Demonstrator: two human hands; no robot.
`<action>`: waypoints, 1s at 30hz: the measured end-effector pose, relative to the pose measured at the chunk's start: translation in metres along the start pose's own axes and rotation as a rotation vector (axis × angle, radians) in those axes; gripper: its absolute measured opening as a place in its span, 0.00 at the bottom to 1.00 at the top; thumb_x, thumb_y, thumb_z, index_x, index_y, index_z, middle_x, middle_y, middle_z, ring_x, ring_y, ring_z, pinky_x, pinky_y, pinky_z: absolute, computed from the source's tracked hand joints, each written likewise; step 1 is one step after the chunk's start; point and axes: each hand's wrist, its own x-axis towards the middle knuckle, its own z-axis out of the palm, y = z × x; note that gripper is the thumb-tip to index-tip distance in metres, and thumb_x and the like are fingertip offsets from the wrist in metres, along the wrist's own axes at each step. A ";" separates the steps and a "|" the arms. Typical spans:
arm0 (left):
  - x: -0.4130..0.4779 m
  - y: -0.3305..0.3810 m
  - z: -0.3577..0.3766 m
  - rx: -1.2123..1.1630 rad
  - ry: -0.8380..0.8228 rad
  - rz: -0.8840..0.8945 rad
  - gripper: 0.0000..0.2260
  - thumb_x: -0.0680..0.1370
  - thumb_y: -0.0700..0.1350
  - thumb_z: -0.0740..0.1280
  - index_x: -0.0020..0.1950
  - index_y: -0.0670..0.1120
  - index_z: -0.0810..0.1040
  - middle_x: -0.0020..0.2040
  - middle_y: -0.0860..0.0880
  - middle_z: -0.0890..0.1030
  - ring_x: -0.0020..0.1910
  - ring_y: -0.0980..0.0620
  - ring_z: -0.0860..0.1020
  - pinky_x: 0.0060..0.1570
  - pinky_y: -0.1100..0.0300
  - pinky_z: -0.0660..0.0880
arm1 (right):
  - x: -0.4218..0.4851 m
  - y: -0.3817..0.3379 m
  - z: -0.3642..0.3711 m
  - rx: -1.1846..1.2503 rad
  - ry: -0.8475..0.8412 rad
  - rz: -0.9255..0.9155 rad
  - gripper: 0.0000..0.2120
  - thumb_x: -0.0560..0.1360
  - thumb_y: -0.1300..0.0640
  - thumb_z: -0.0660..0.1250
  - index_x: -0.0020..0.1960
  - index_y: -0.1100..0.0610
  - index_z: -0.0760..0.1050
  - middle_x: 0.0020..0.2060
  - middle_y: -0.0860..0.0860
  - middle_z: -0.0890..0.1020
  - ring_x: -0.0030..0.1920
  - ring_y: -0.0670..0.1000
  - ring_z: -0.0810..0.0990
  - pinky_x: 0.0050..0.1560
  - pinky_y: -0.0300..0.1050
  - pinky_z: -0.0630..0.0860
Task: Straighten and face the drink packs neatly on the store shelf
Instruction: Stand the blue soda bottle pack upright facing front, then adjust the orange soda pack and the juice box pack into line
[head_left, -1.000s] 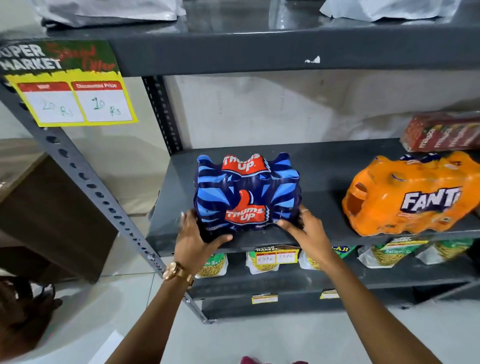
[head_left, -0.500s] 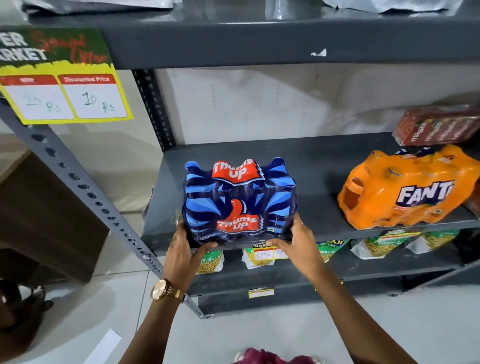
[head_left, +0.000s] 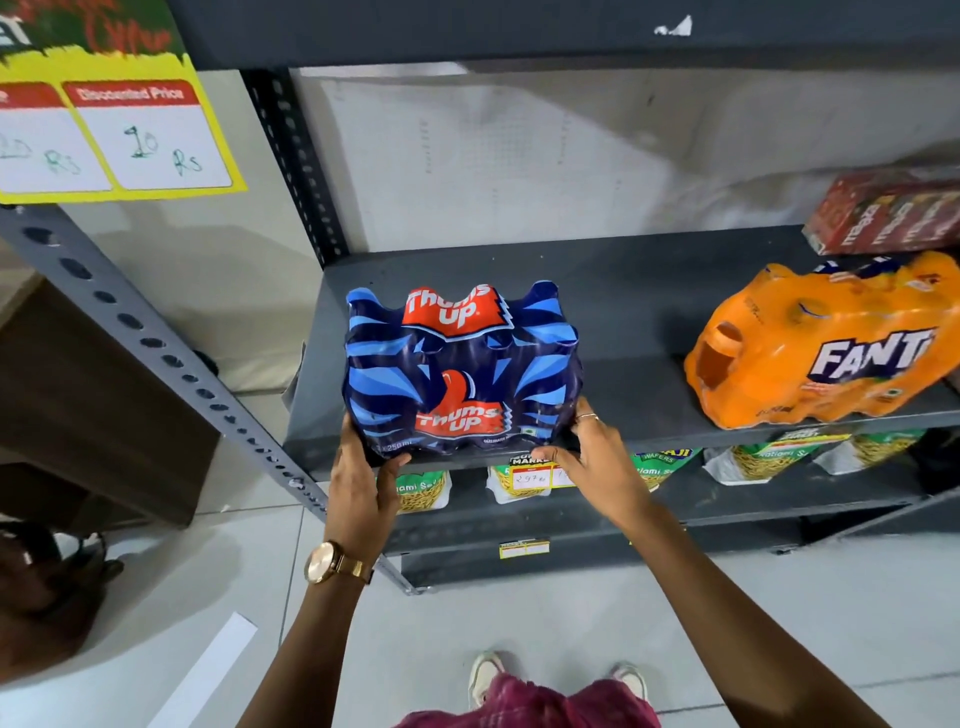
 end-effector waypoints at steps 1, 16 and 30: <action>0.000 0.000 0.000 -0.002 0.012 0.001 0.29 0.76 0.40 0.66 0.73 0.44 0.55 0.64 0.40 0.76 0.59 0.41 0.77 0.56 0.45 0.77 | 0.000 -0.001 0.001 -0.011 -0.012 -0.005 0.29 0.71 0.51 0.72 0.66 0.57 0.64 0.59 0.56 0.82 0.59 0.59 0.80 0.58 0.53 0.77; -0.002 0.016 0.006 -0.069 0.140 -0.105 0.28 0.75 0.41 0.69 0.70 0.41 0.59 0.64 0.43 0.74 0.61 0.48 0.74 0.59 0.44 0.75 | 0.000 0.000 0.002 -0.043 -0.040 -0.079 0.31 0.73 0.51 0.69 0.71 0.58 0.60 0.63 0.59 0.78 0.61 0.62 0.78 0.59 0.55 0.76; -0.060 0.239 0.217 -0.143 -0.079 0.160 0.41 0.73 0.62 0.65 0.76 0.43 0.51 0.76 0.45 0.58 0.75 0.49 0.58 0.72 0.58 0.58 | -0.064 0.196 -0.241 0.410 0.742 -0.055 0.30 0.67 0.54 0.76 0.64 0.45 0.66 0.59 0.53 0.72 0.57 0.44 0.73 0.62 0.39 0.71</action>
